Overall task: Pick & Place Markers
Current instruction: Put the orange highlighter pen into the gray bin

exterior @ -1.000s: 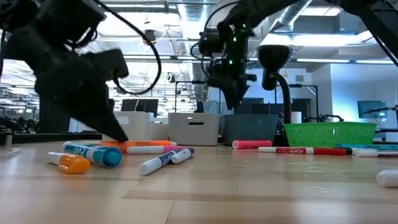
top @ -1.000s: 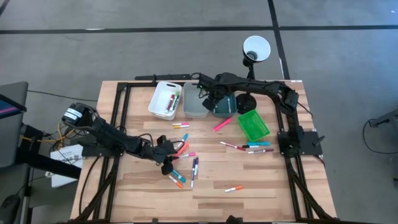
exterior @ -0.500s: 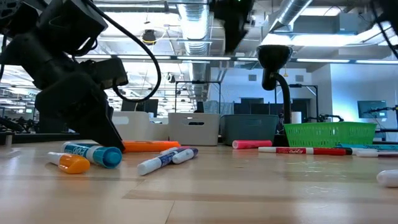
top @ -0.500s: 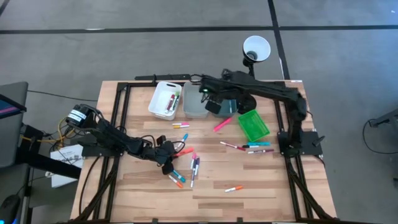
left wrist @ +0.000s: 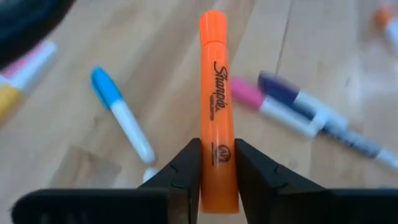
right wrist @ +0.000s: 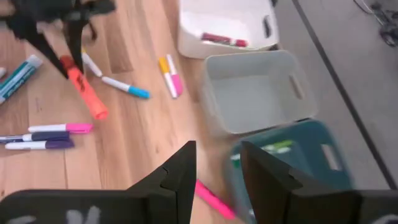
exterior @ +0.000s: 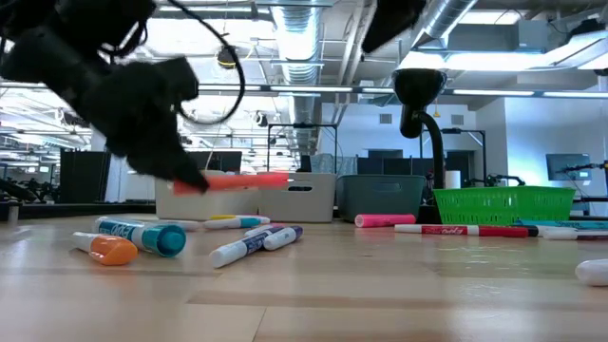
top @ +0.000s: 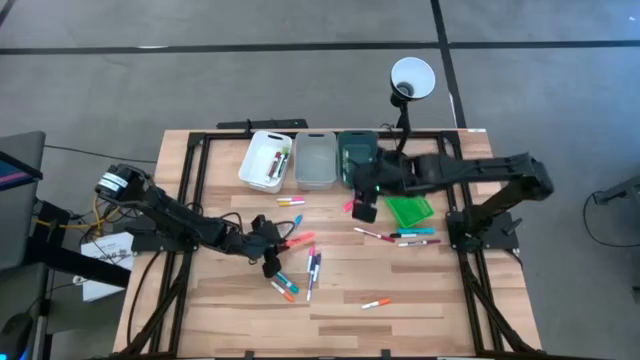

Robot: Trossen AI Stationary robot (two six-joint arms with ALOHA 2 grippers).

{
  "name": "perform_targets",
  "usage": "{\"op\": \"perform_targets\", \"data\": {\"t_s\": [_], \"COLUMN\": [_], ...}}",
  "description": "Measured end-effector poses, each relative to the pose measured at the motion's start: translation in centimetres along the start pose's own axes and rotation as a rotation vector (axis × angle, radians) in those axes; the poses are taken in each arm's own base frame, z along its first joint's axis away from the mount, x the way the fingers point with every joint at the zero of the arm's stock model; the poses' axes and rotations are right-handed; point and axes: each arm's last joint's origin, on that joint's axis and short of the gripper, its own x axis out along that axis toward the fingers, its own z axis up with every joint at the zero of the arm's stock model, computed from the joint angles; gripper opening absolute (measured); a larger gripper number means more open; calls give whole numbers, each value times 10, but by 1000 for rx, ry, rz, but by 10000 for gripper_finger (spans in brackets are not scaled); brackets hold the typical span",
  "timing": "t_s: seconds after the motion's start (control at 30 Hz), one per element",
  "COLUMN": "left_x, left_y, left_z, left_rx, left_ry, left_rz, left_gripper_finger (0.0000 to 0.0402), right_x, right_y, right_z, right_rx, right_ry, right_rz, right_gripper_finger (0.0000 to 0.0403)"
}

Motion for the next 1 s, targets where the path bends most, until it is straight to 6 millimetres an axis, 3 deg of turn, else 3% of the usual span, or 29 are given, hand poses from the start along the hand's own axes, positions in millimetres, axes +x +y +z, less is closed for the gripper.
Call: {"op": "perform_targets", "data": {"t_s": [0.2,0.33,0.47,0.7,1.0], "left_x": [-15,-21,-23,-17,-21], "left_y": [15,36,61,95,93], "left_z": [29,48,63,72,94], "left_rx": [-61,-88,-121,-198,-97], "left_ry": [-122,-198,-236,-247,-358], "left_rz": [17,69,112,212,173], "left_gripper_finger": [78,78,75,77,75], "right_x": [32,43,48,56,56], "right_y": [10,6,-5,-16,-5], "right_z": [-46,-64,-77,-81,-78], "right_rx": [22,58,76,158,150], "right_ry": [-182,-311,-298,-268,-288], "right_rz": [106,204,184,157,192], "right_gripper_finger": [99,84,74,72,72]}}
